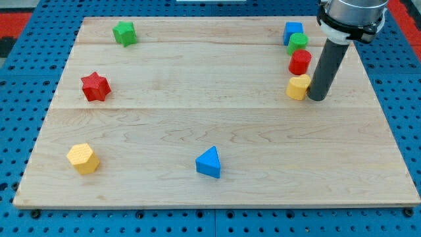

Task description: Move the blue triangle towards the center

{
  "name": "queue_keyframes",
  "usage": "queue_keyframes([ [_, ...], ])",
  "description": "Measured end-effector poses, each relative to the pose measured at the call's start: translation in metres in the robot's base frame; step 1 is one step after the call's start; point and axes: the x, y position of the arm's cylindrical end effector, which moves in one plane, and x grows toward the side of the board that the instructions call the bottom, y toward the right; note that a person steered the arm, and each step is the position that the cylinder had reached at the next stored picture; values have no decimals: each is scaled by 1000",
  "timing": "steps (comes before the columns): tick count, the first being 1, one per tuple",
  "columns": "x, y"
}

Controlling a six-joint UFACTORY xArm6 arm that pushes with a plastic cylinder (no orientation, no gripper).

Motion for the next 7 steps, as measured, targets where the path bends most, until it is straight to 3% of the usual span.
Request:
queue_keyframes([
  [1,53,0],
  [2,122,-40],
  [3,148,-134],
  [4,149,-221],
  [5,143,-233],
  [6,132,-290],
  [7,98,-284],
])
